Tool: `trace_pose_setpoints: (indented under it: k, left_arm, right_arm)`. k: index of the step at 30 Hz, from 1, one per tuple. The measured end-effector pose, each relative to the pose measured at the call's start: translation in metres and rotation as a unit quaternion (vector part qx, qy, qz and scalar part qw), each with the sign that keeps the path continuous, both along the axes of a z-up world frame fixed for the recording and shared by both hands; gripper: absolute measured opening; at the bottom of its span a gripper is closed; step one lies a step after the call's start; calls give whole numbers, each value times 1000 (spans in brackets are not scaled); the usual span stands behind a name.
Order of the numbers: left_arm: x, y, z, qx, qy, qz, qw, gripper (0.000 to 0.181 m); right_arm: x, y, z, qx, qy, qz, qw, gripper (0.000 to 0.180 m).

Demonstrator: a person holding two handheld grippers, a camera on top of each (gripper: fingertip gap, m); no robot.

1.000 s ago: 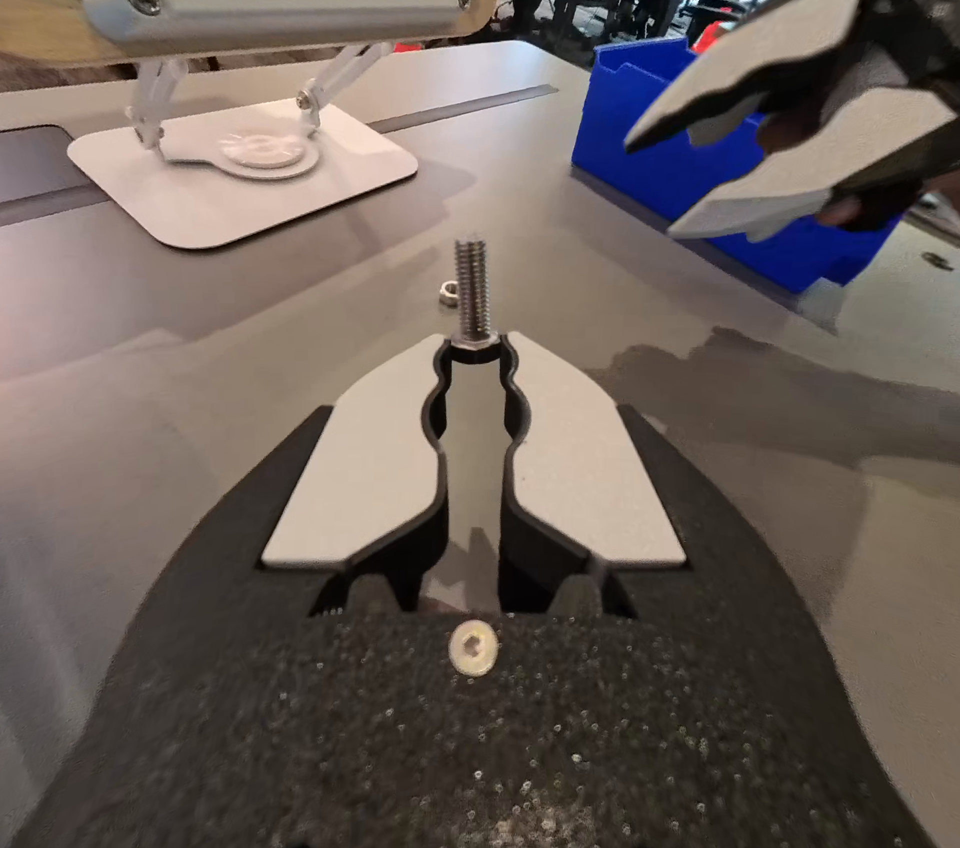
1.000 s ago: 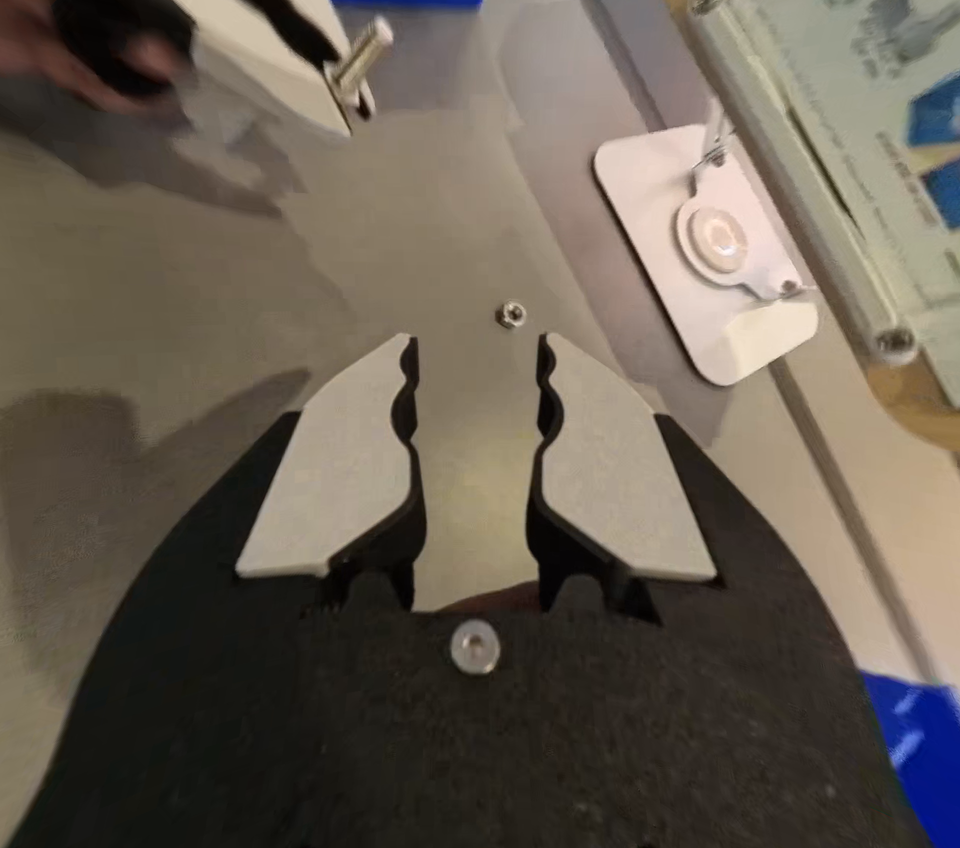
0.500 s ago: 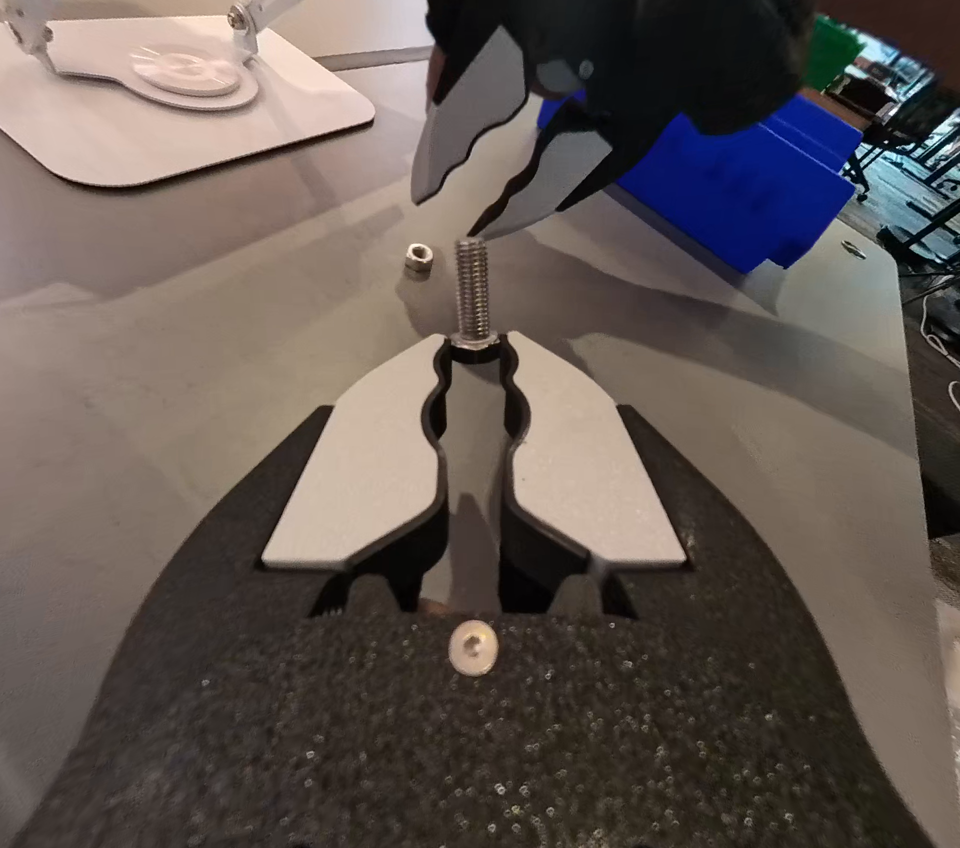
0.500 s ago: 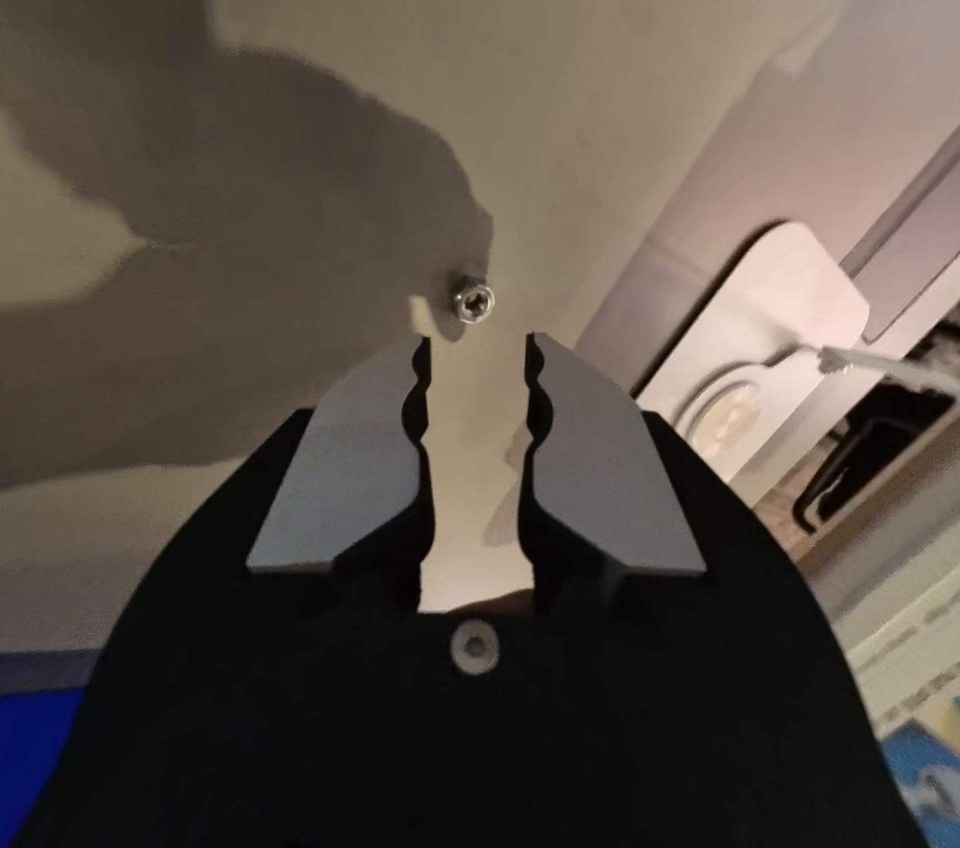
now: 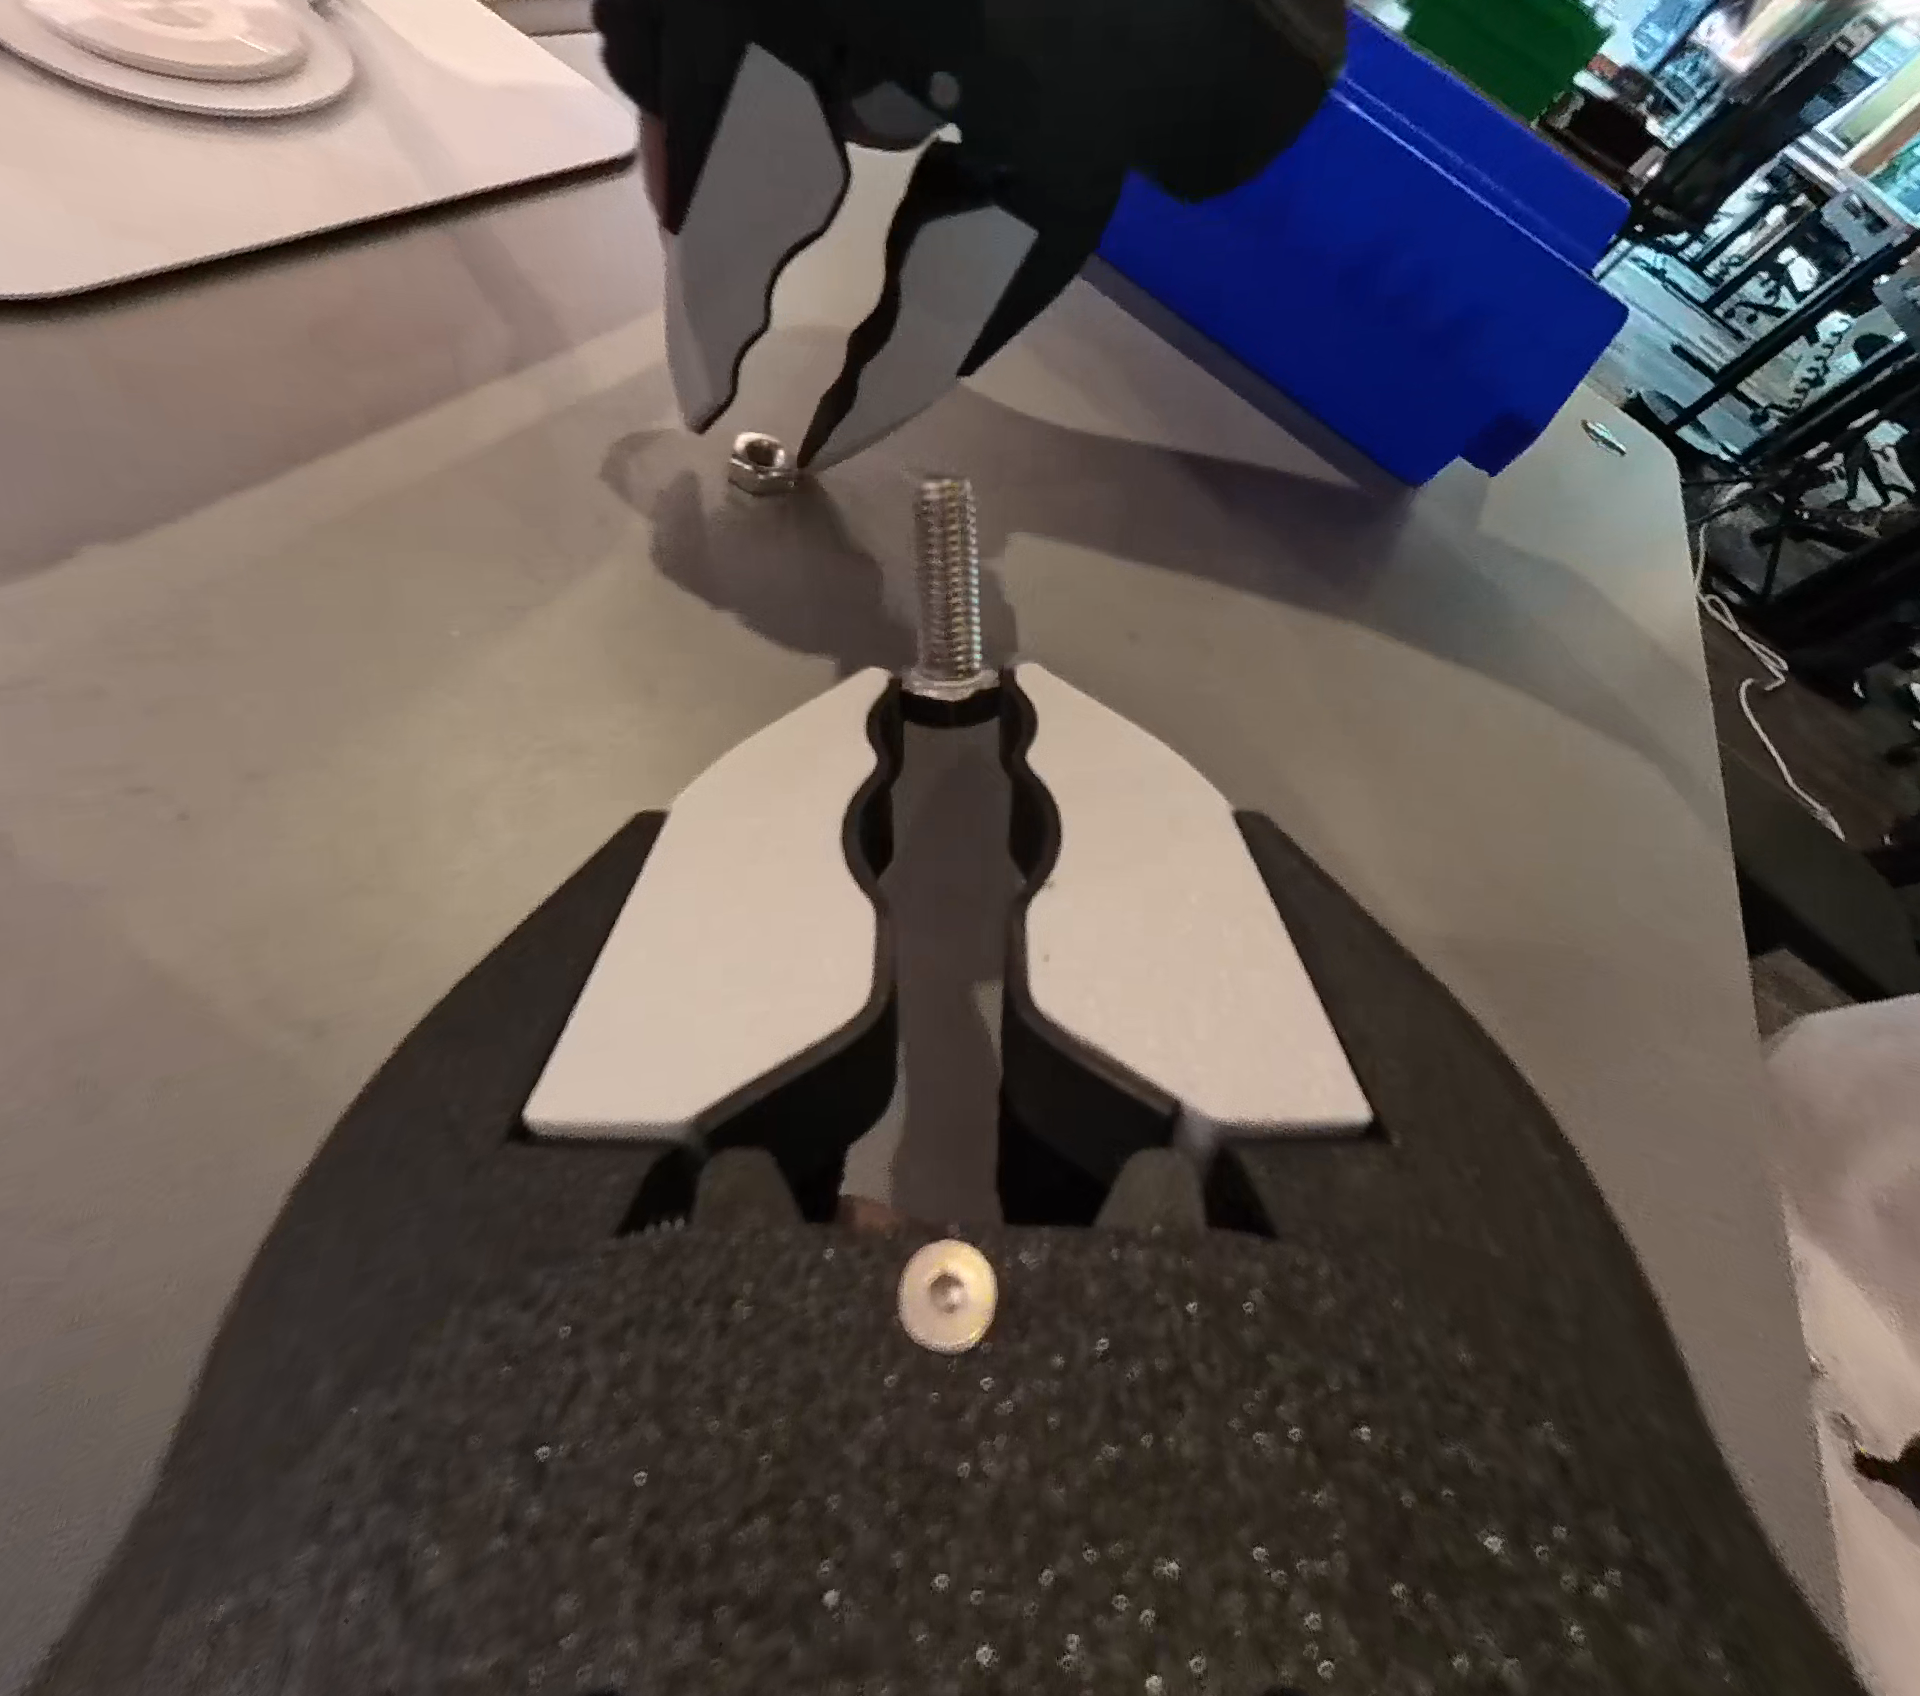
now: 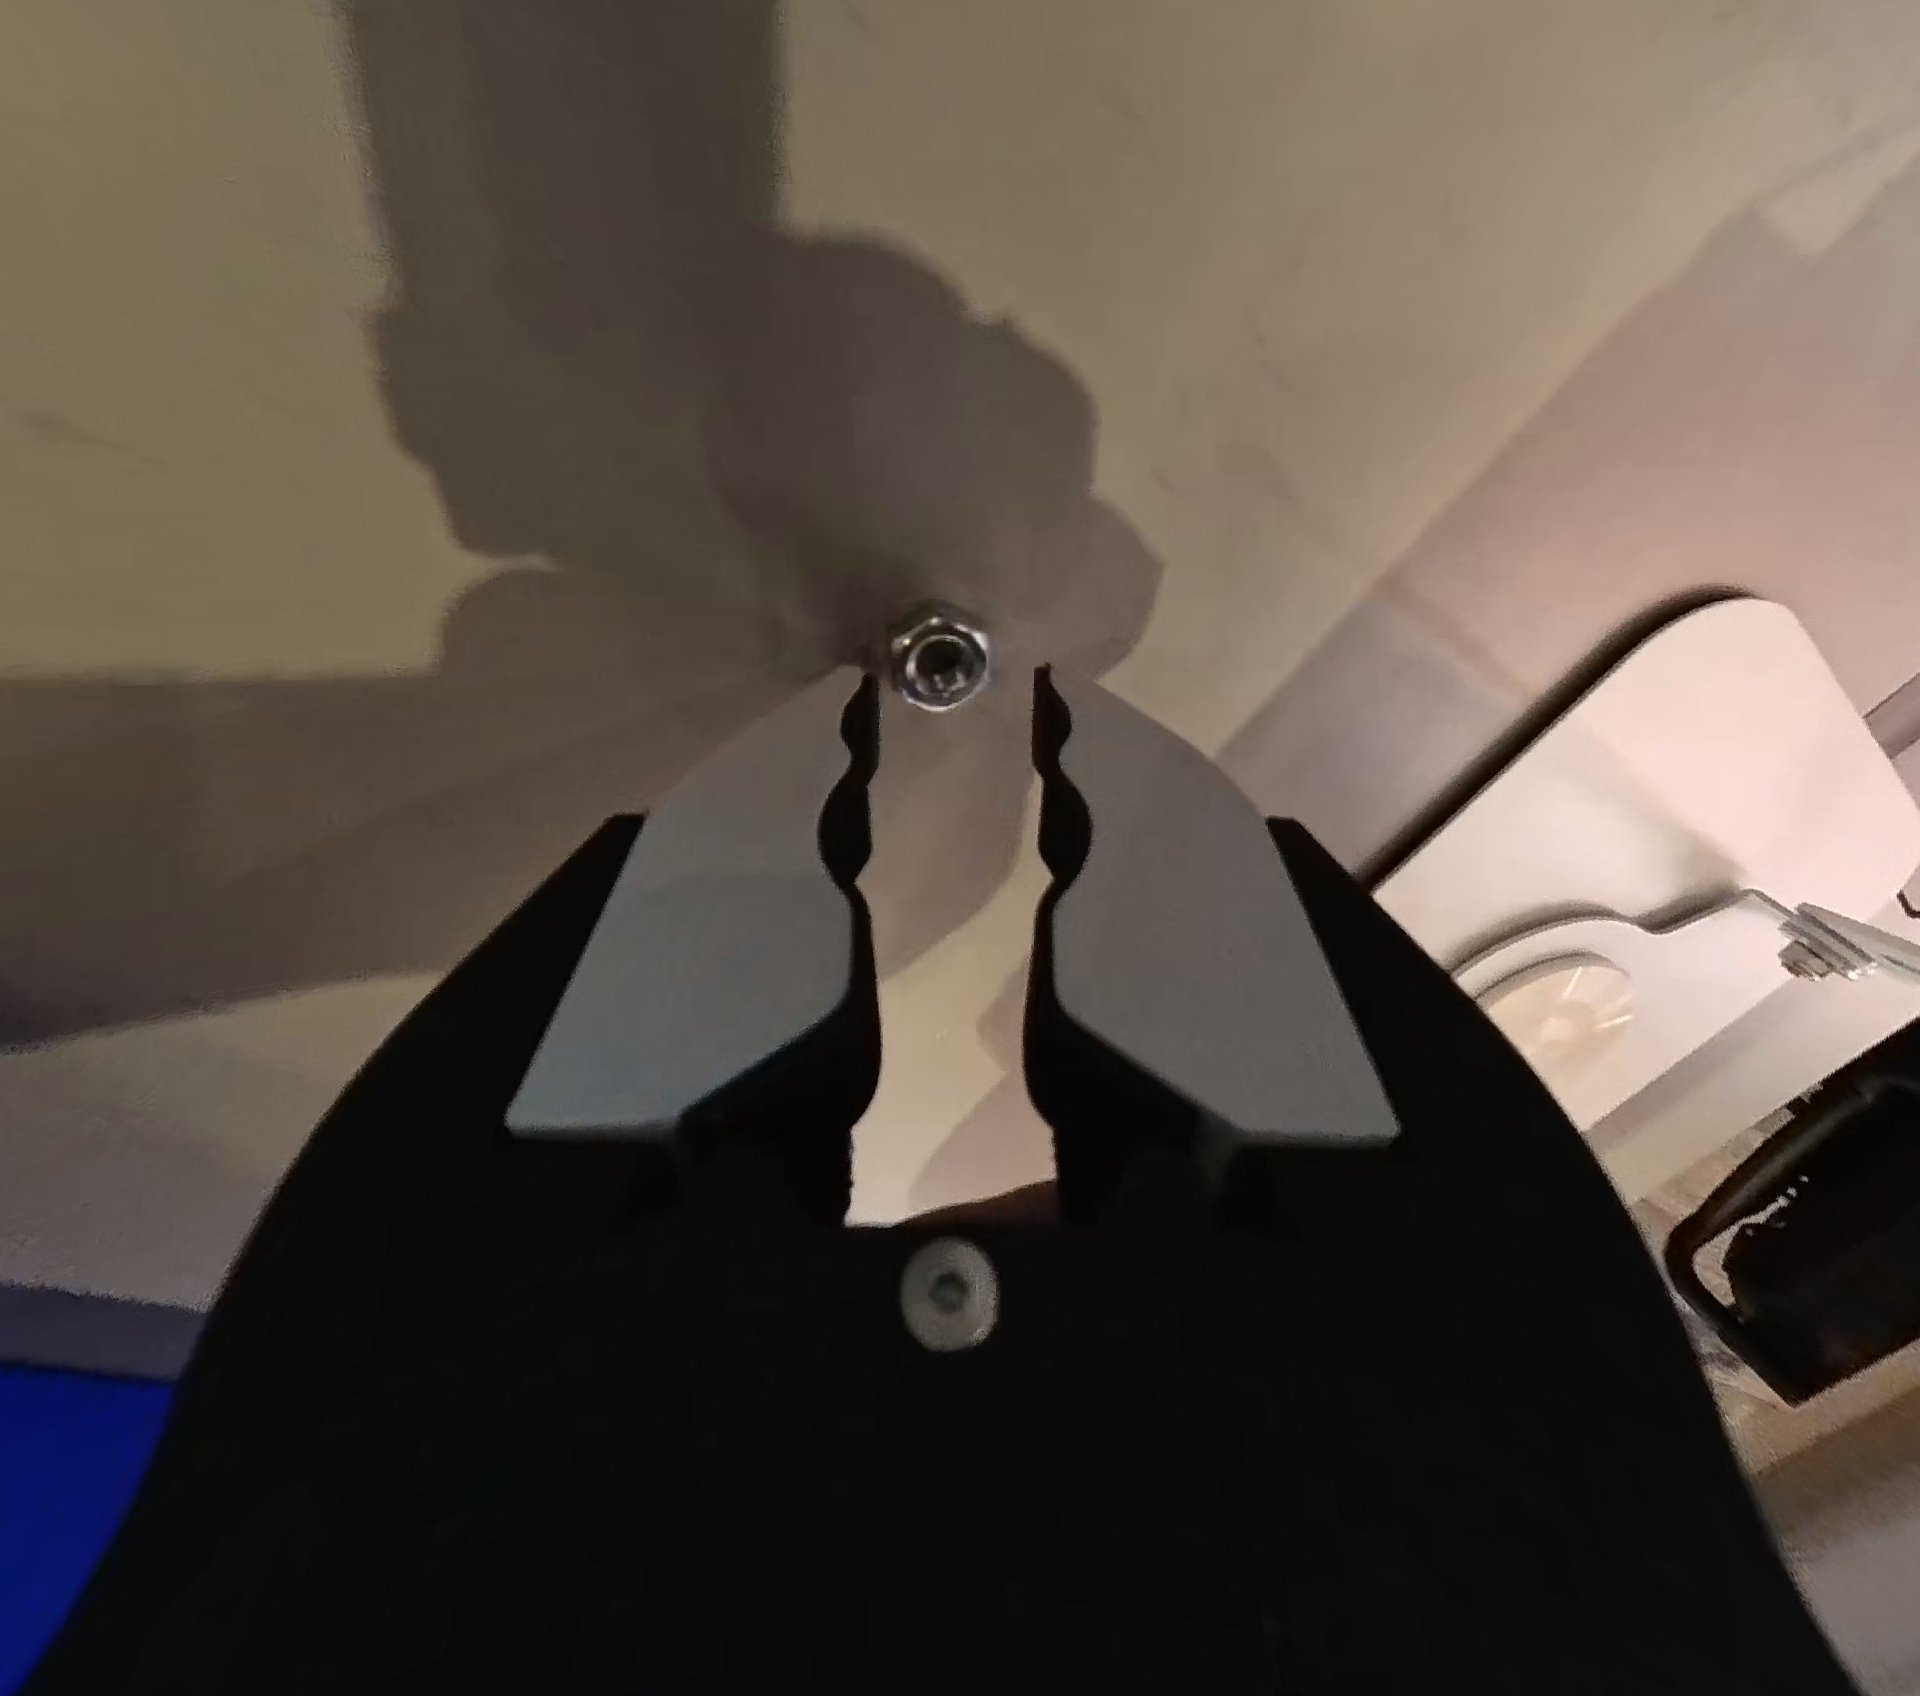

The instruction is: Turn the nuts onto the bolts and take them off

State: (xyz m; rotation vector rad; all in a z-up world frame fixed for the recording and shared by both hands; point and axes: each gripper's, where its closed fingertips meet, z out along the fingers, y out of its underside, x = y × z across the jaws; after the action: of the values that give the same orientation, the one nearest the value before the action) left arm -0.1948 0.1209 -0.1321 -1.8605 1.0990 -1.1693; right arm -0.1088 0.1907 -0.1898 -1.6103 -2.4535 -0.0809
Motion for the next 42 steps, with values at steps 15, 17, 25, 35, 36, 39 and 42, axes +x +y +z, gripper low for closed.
trace_pose_setpoints:
  k: [15,17,25,35,36,39,42]
  left_arm:
    - [0,-27,19,-24,-46,-102,993,17]
    - [-1,-45,29,-34,-68,-155,985,17]
    - [-8,-122,51,-57,-113,-347,929,17]
    - [-15,-134,58,-41,-116,-375,919,17]
    - [-16,-134,58,-41,-116,-377,918,17]
    - [-19,-135,61,-41,-118,-381,916,17]
    - [-20,-133,59,-31,-112,-377,919,17]
  right_arm:
    - [-29,-47,64,-32,184,-67,980,17]
    - [-38,-77,103,-58,243,-59,967,17]
    - [-76,-166,166,-35,248,96,963,17]
    - [-98,-187,148,-65,193,152,967,17]
    - [-99,-186,148,-64,190,153,968,17]
    - [-102,-185,147,-70,192,157,966,17]
    - [-104,-184,145,-73,186,157,967,17]
